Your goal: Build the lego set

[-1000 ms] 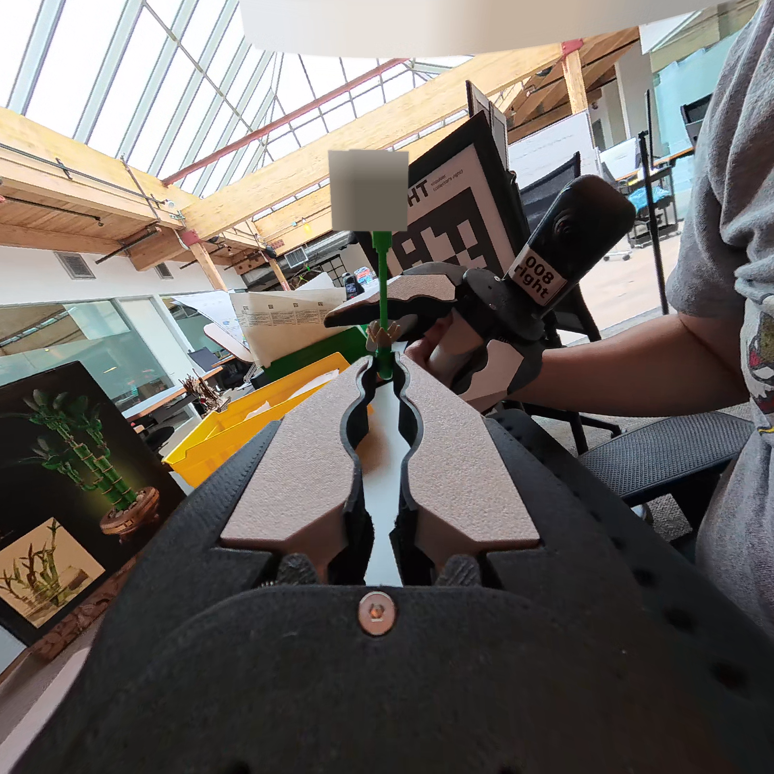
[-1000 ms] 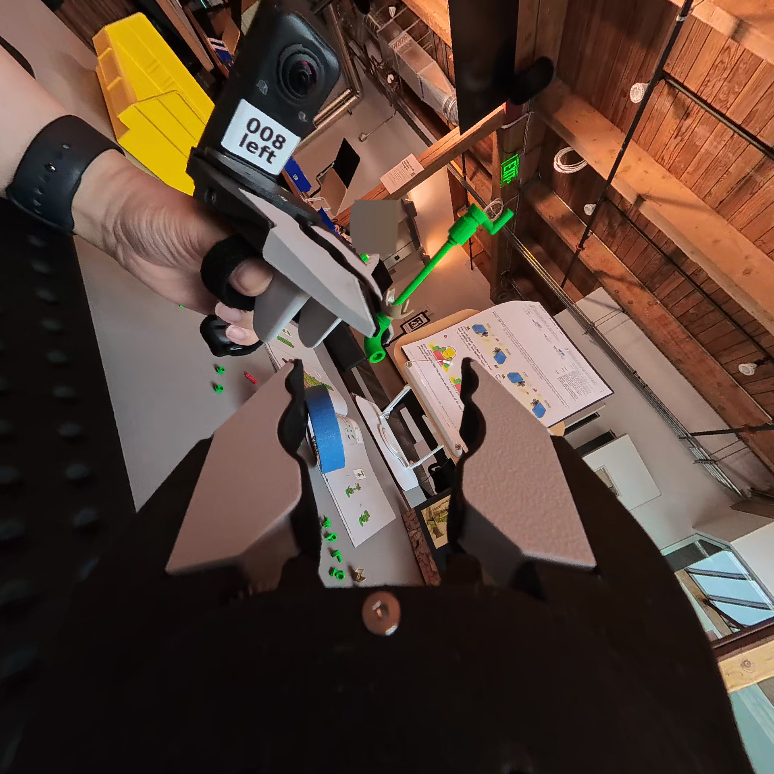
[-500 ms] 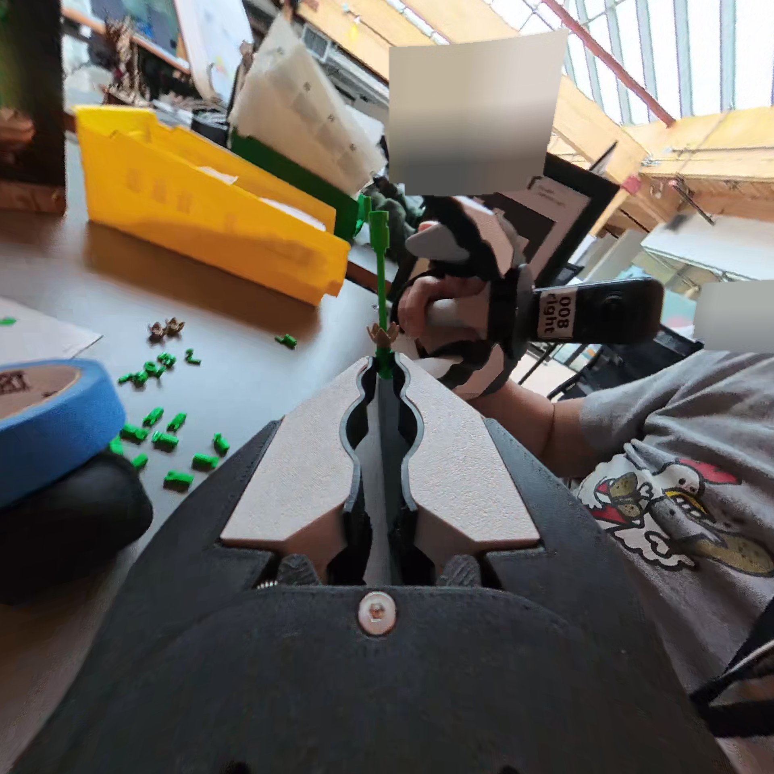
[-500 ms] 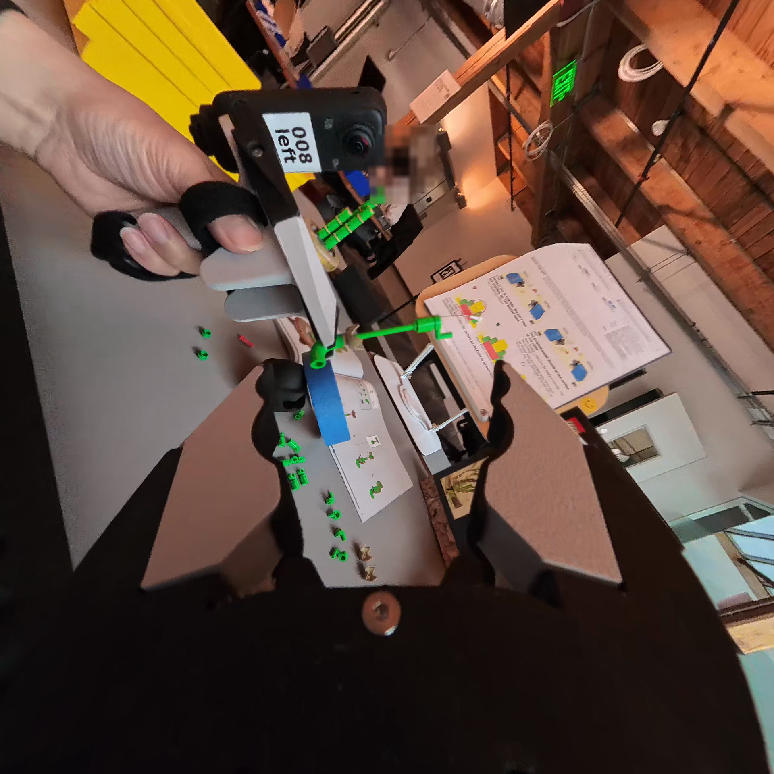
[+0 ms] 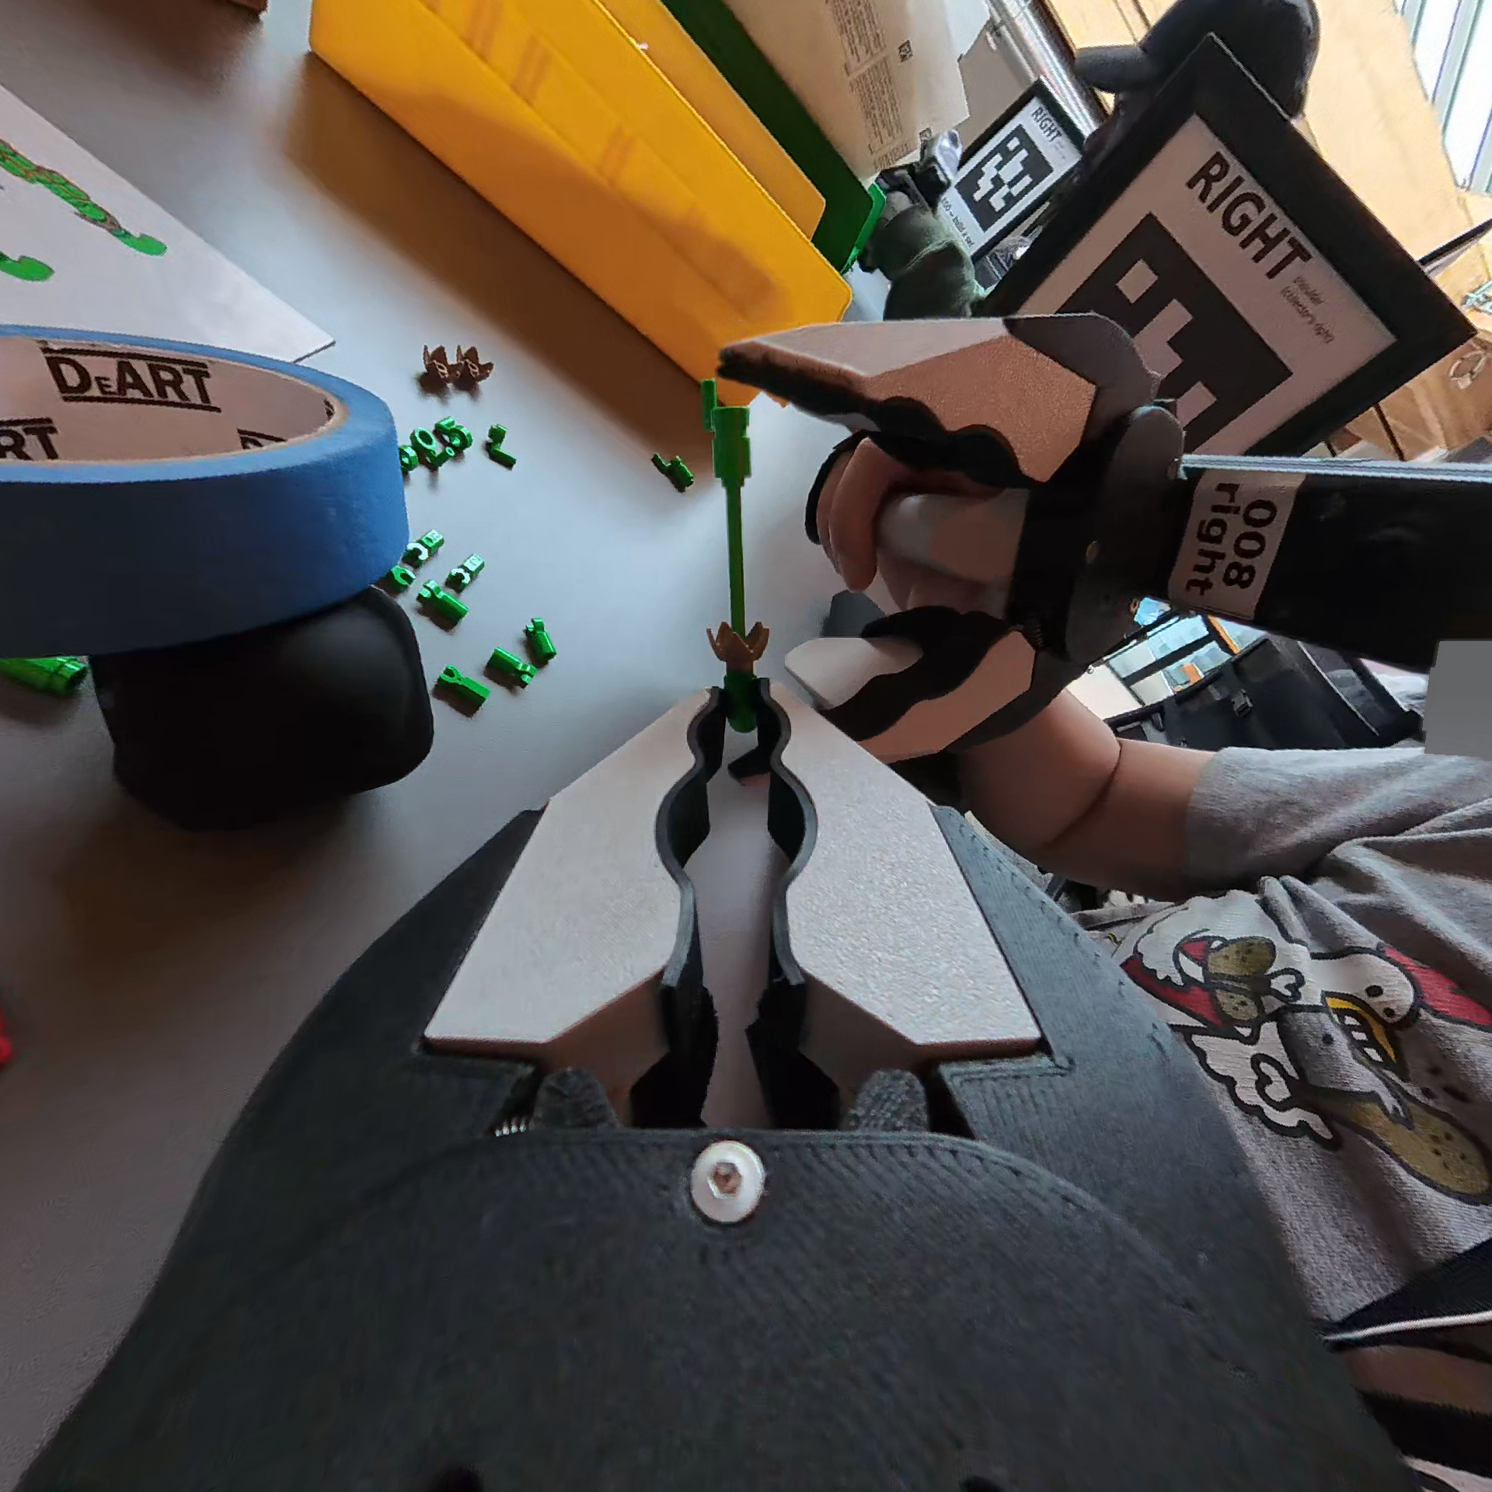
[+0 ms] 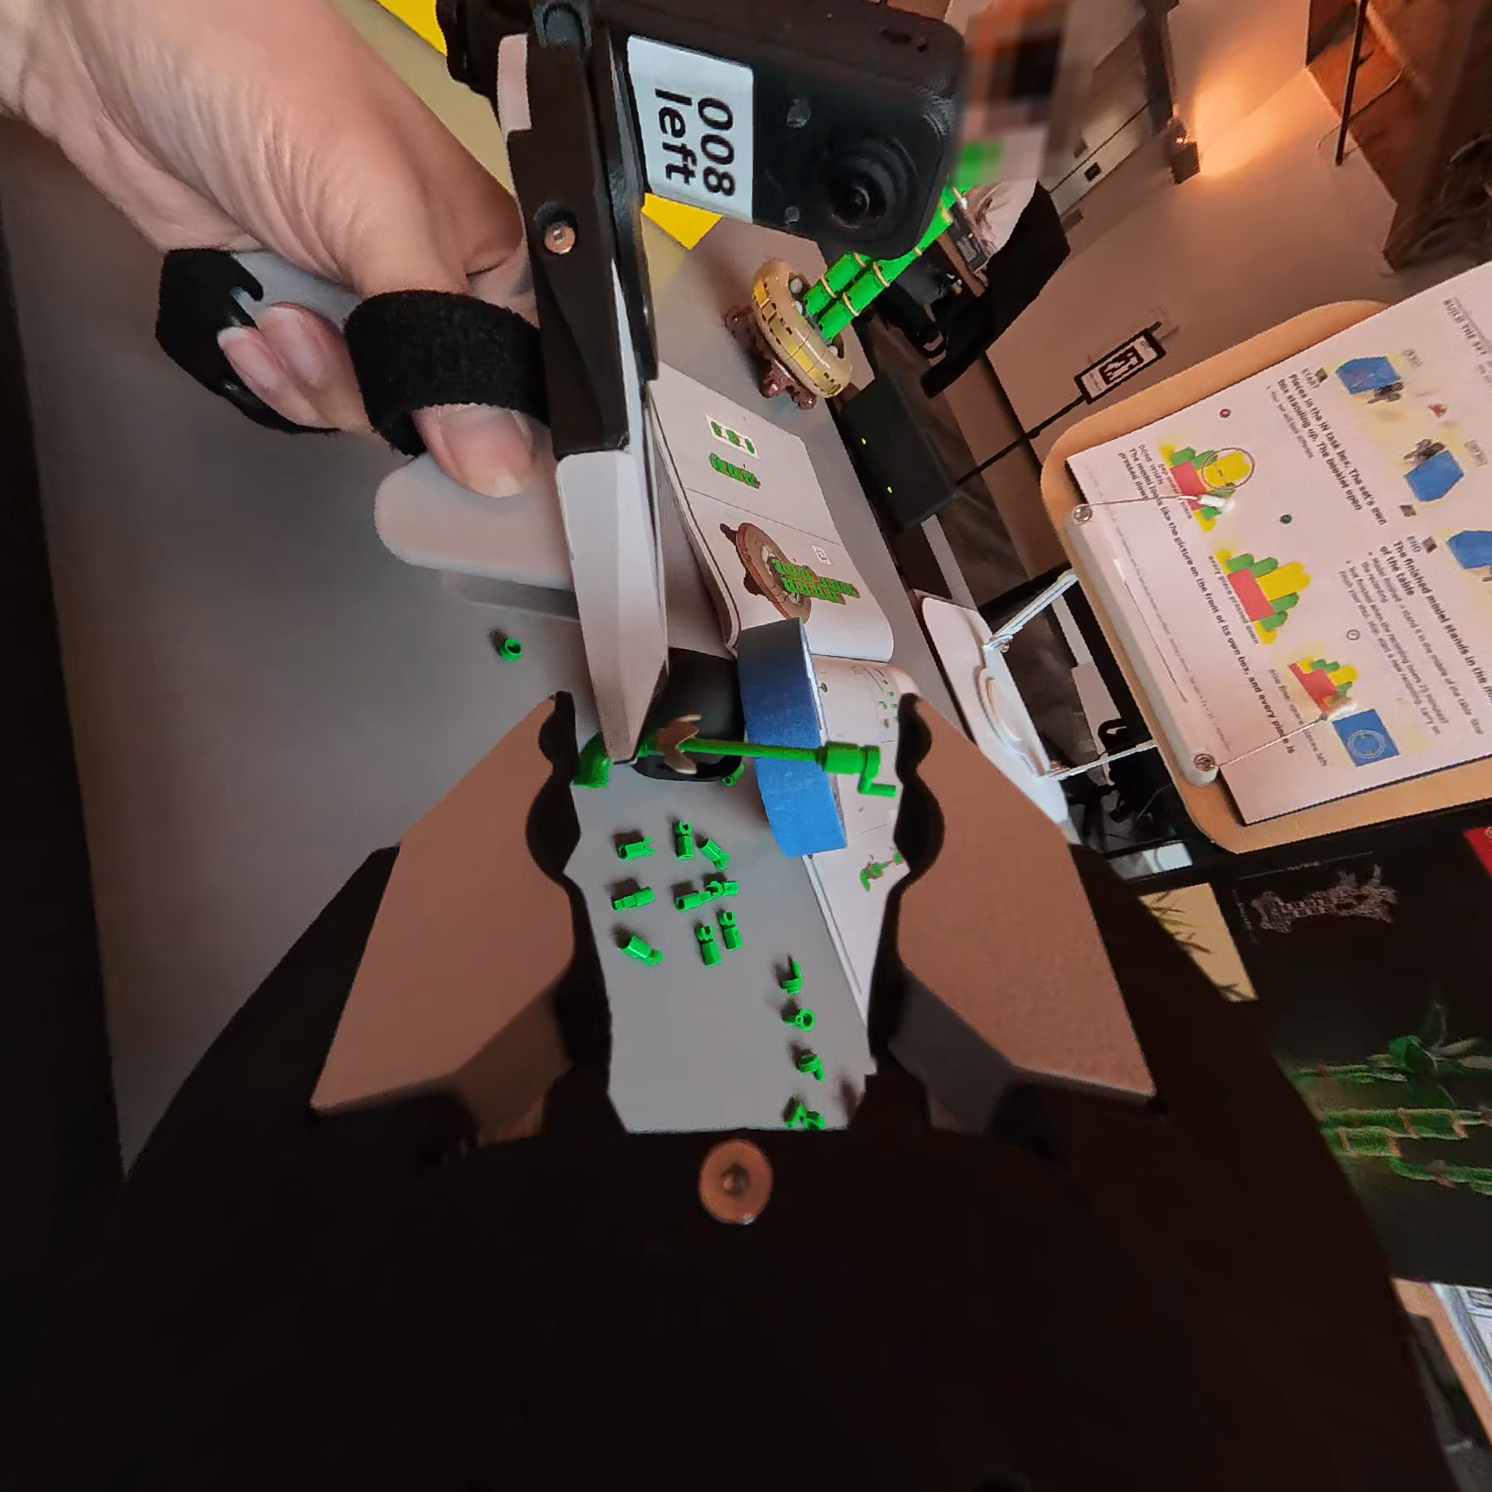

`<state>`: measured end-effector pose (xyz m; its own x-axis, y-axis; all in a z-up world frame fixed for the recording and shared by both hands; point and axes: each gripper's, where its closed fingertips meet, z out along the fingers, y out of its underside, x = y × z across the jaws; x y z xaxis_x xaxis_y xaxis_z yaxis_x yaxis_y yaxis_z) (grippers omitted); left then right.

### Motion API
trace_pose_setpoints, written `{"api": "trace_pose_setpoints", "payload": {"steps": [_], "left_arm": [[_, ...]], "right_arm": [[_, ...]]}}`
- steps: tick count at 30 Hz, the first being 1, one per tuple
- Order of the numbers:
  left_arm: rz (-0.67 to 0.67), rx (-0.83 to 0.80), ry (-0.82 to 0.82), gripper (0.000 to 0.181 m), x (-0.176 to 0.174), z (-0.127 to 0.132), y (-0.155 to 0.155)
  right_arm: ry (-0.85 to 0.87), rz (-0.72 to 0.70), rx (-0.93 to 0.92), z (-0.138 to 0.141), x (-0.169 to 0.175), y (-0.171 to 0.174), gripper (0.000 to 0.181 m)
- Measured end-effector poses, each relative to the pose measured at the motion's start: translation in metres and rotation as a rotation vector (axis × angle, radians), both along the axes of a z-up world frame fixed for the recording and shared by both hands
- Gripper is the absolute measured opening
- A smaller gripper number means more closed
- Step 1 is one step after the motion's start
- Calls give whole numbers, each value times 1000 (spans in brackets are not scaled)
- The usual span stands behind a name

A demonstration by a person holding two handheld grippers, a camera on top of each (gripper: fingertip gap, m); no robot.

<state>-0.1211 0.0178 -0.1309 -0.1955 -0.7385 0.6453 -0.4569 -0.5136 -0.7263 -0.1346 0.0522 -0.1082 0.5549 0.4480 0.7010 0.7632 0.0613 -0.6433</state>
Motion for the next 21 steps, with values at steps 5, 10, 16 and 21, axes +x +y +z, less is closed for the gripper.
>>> {"api": "trace_pose_setpoints", "payload": {"steps": [5,10,16,21], "left_arm": [[5,1,-8,5,1,1,0],[7,9,-2,5,1,-2,0],[7,-15,-29,11,2,2,0],[-4,-57,-61,8,2,8,-1]], "right_arm": [[30,-34,-20,-6,6,3,77],[31,-39,-20,-9,8,1,76],[28,-24,10,-6,8,-2,70],[36,10,40,-2,6,-6,54]]}}
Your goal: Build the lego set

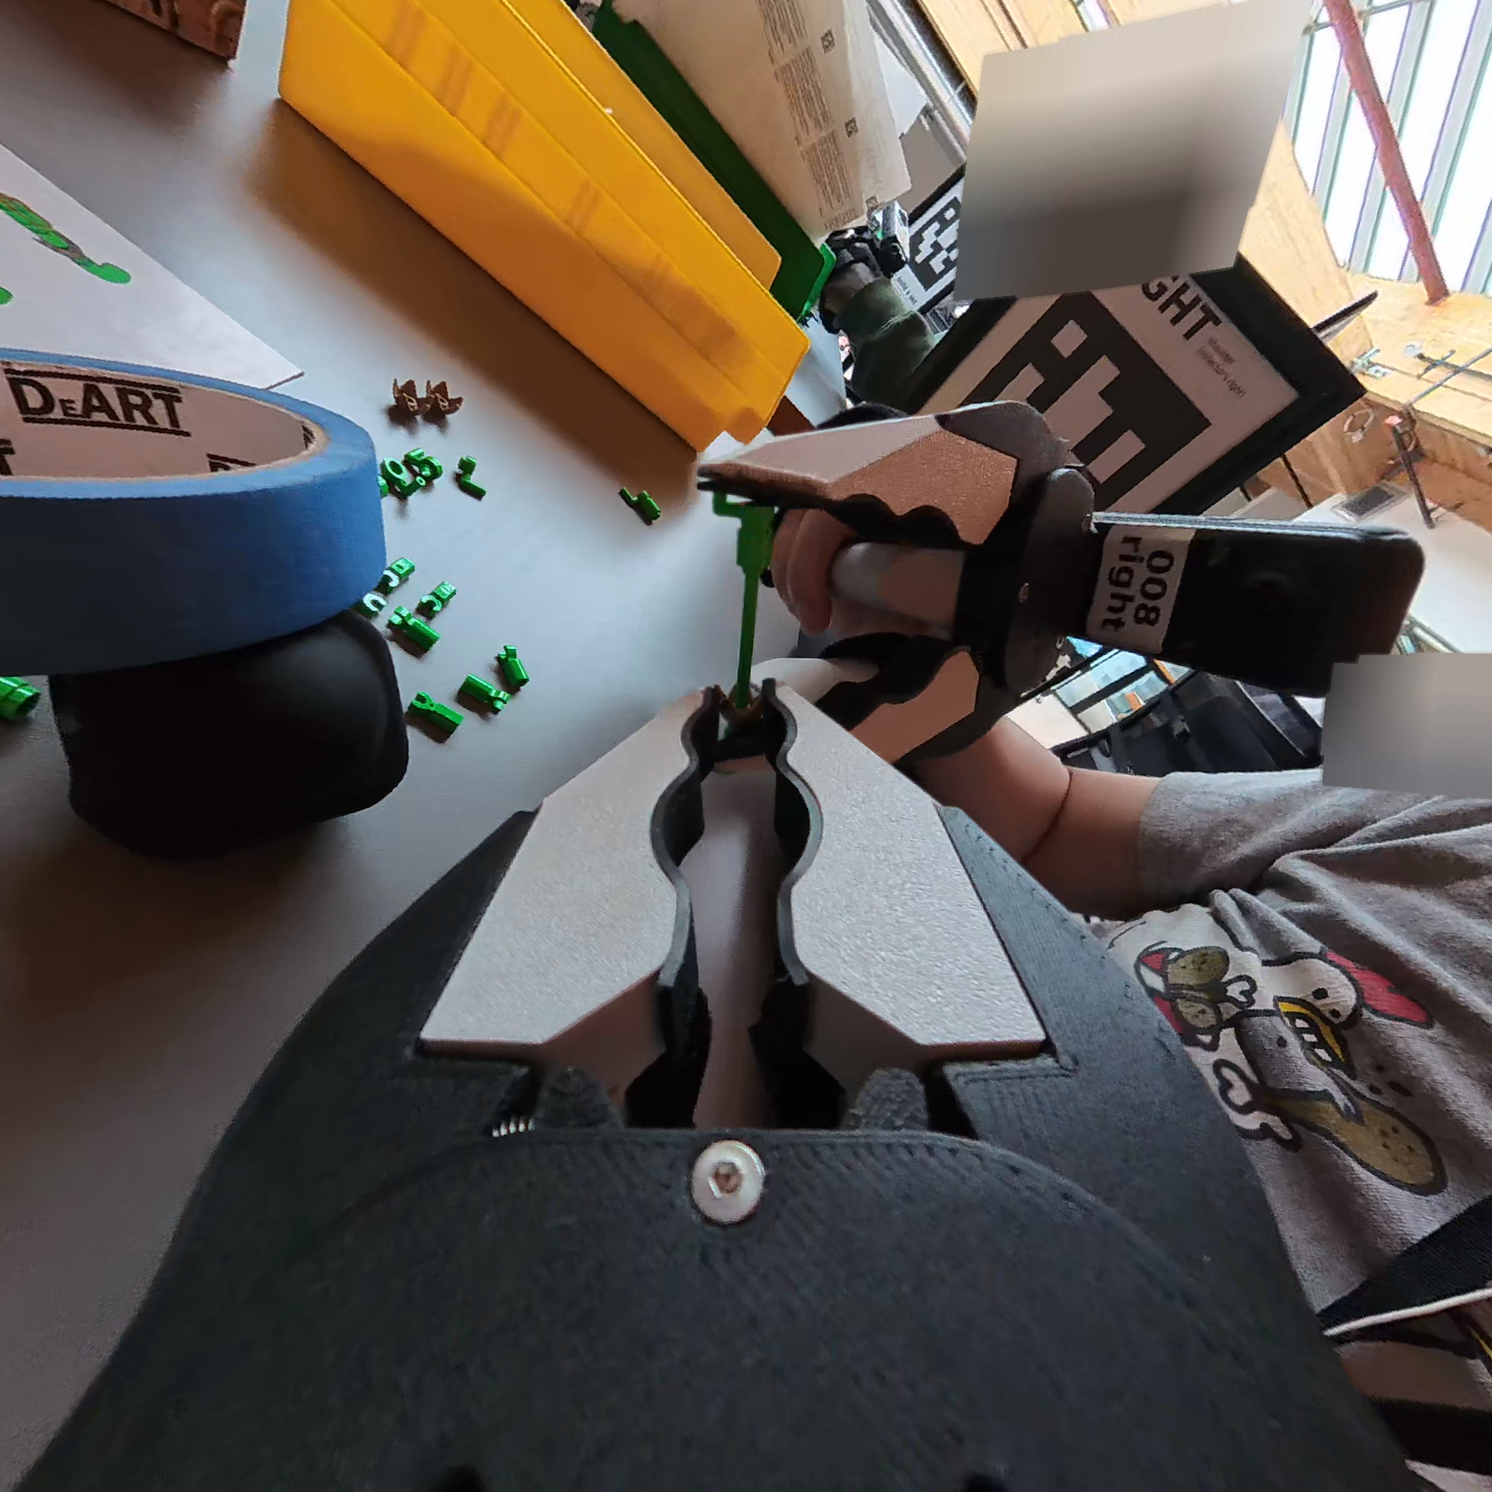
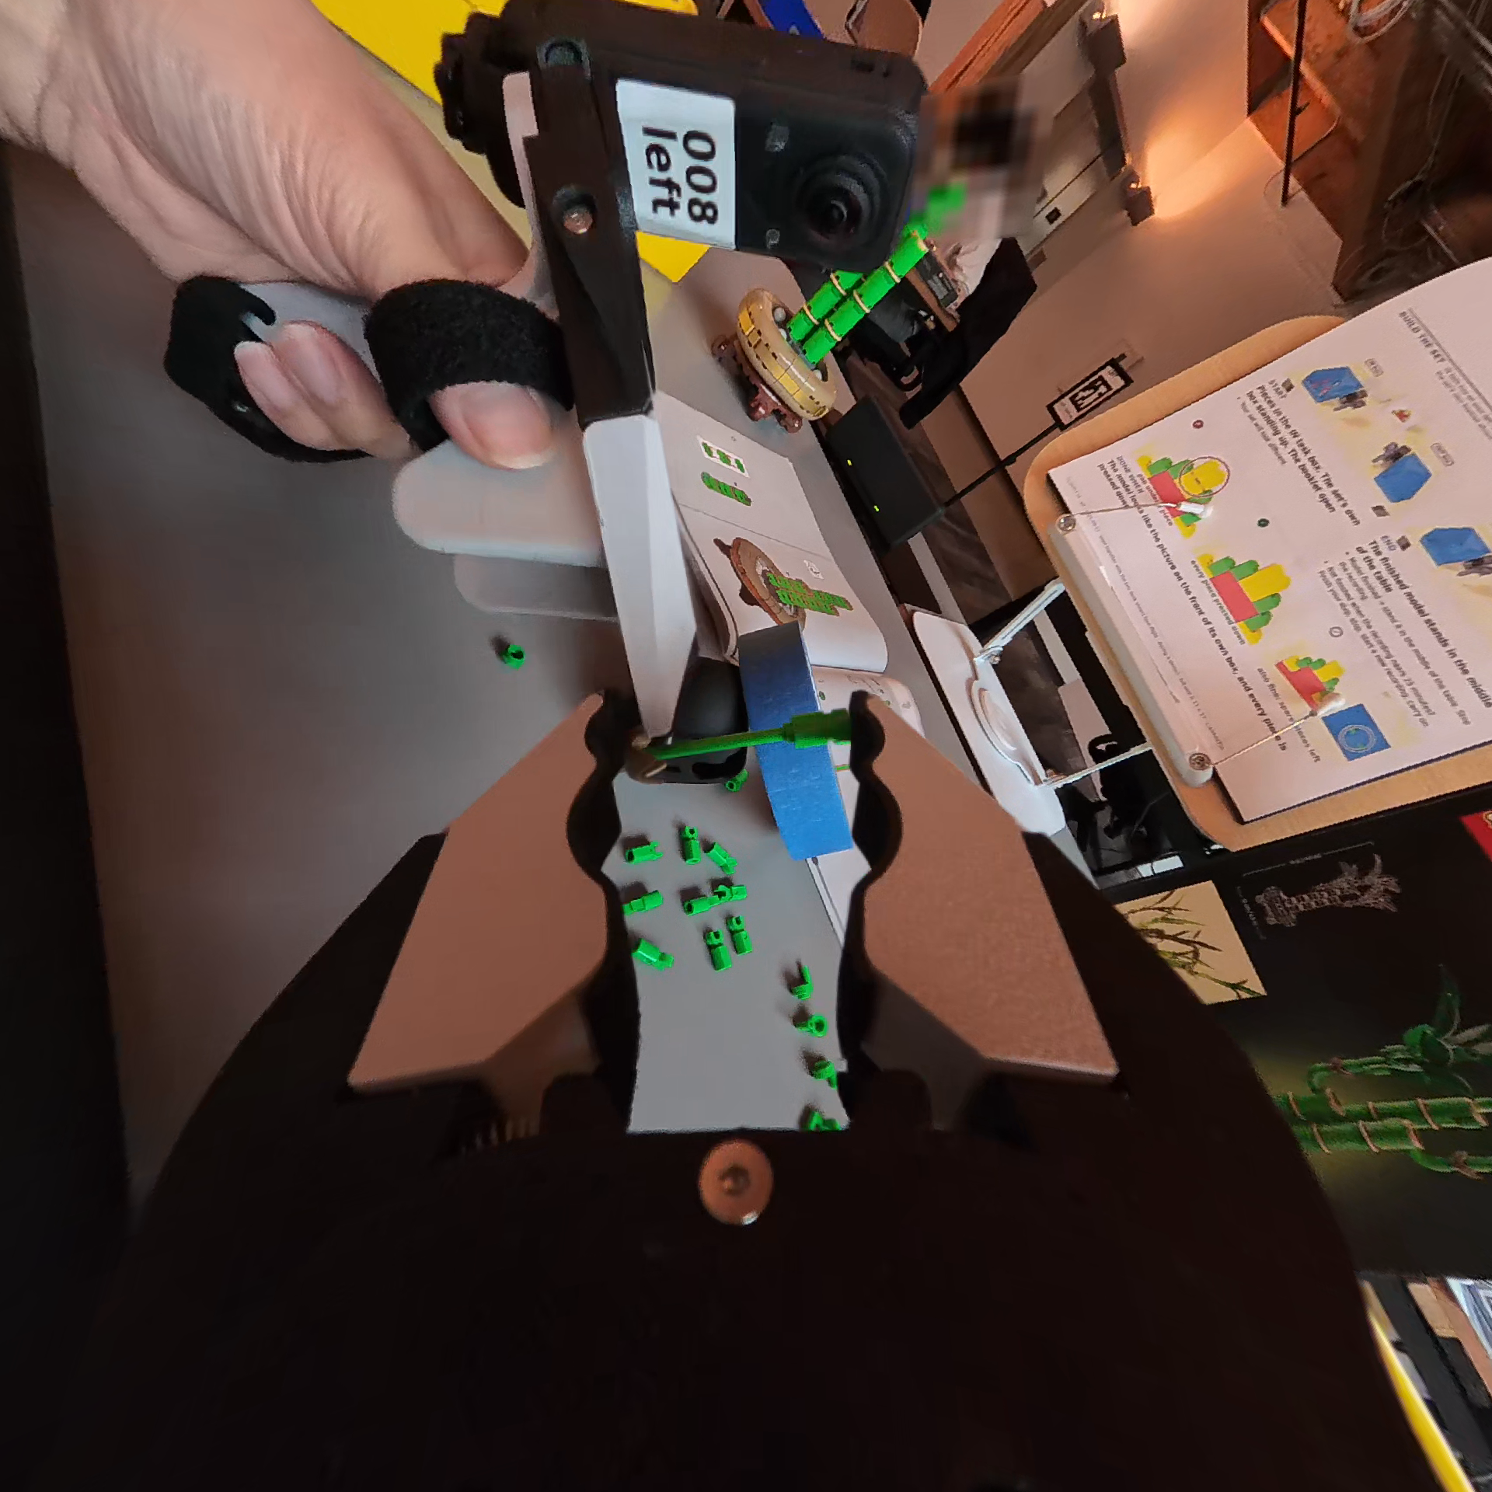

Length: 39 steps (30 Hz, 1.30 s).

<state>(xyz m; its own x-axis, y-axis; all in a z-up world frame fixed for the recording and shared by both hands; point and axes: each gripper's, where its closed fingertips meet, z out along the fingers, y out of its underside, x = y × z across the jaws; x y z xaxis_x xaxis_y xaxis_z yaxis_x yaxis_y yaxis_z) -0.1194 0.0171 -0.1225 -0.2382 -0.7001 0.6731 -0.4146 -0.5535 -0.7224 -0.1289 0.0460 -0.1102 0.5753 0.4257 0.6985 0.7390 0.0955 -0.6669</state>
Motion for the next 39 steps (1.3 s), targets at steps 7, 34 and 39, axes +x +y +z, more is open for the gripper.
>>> {"api": "trace_pose_setpoints", "payload": {"steps": [7,34,39], "left_arm": [[5,14,21,8,0,-5,1],[78,-161,-128,6,-7,24,23],[68,-146,-134,7,-6,24,20]], "right_arm": [[-11,-5,-4,-6,3,0,60],[244,46,-128,-8,-8,-11,23],[170,34,-106,-10,-7,-12,6]]}}
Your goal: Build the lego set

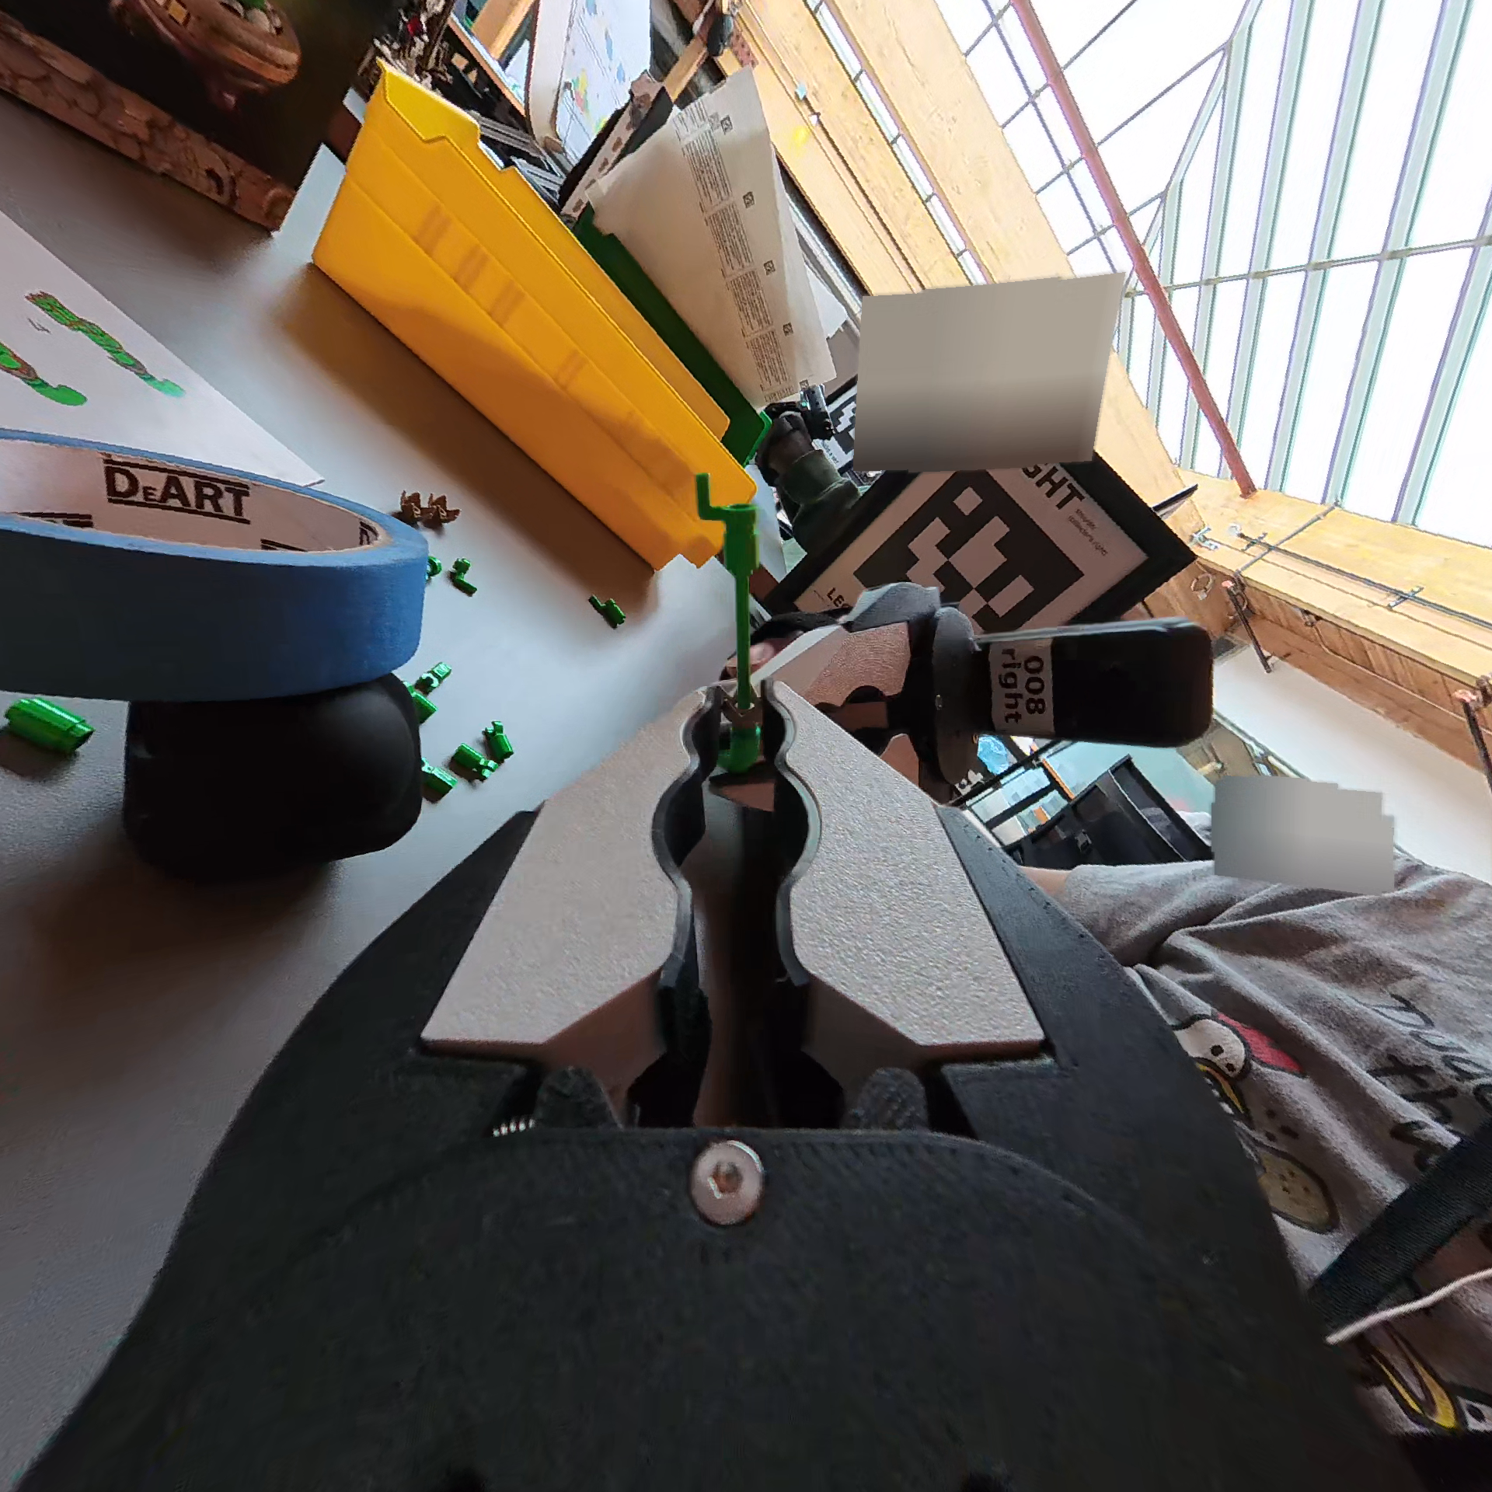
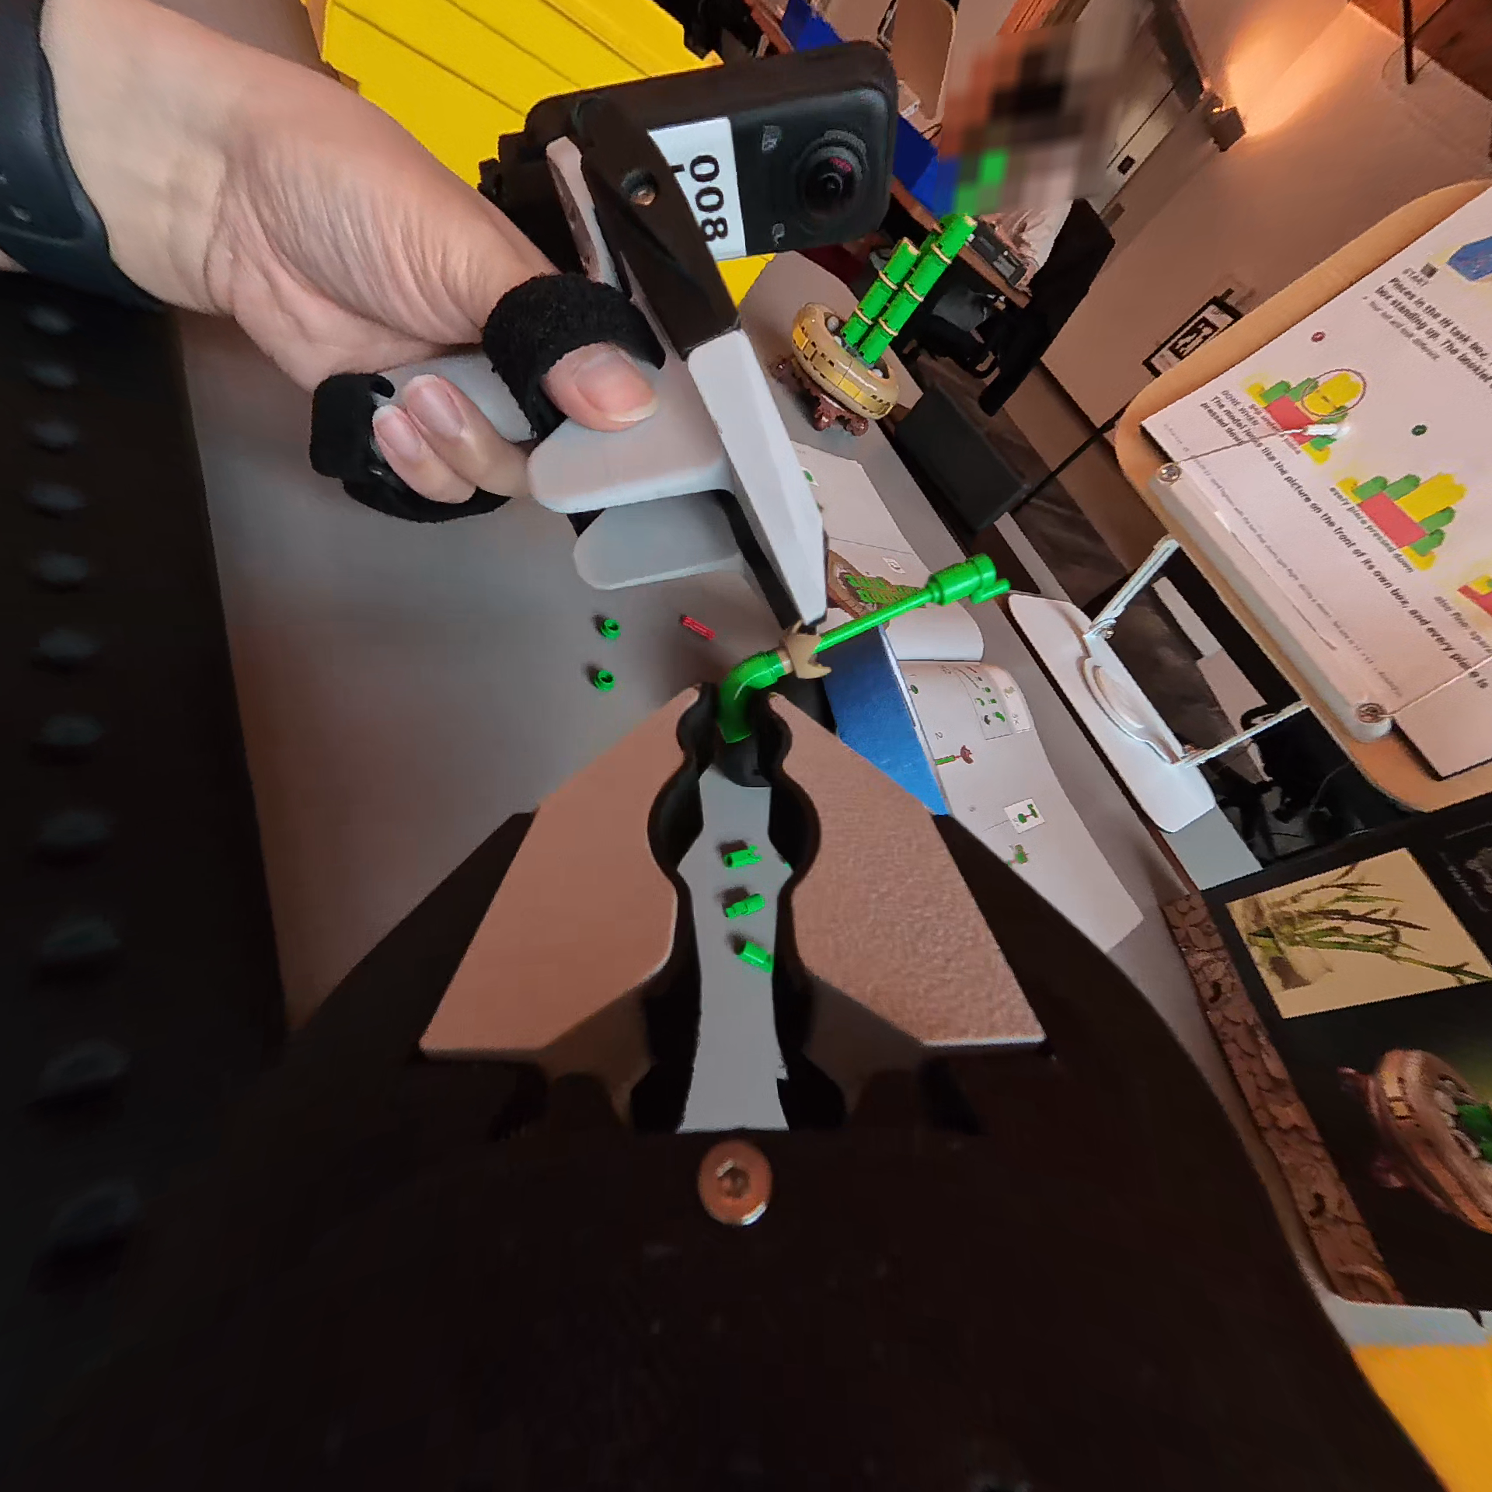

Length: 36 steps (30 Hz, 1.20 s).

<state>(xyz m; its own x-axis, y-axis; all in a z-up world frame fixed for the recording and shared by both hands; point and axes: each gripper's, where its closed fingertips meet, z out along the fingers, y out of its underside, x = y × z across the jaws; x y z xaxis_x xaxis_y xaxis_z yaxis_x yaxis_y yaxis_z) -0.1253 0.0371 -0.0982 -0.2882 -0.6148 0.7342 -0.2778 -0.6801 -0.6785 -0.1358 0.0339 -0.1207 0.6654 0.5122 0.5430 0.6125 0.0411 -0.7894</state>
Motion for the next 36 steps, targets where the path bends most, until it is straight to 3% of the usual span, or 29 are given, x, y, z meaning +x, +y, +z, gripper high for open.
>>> {"api": "trace_pose_setpoints", "payload": {"steps": [8,13,21,25,30,36], "left_arm": [[114,32,-33,24,2,5,18],[137,84,-43,12,3,7,20],[130,168,25,0,7,-6,16],[158,196,41,0,6,-7,21],[161,256,35,0,3,-4,21],[77,351,46,0,5,-9,3]], "right_arm": [[-266,-139,99,-4,8,10,6],[-415,-170,119,-13,1,14,6],[-416,-180,129,-12,0,16,7],[-371,-154,125,-12,-3,15,11],[-187,-50,70,-10,-11,7,26],[105,1,100,24,3,-5,31]]}}
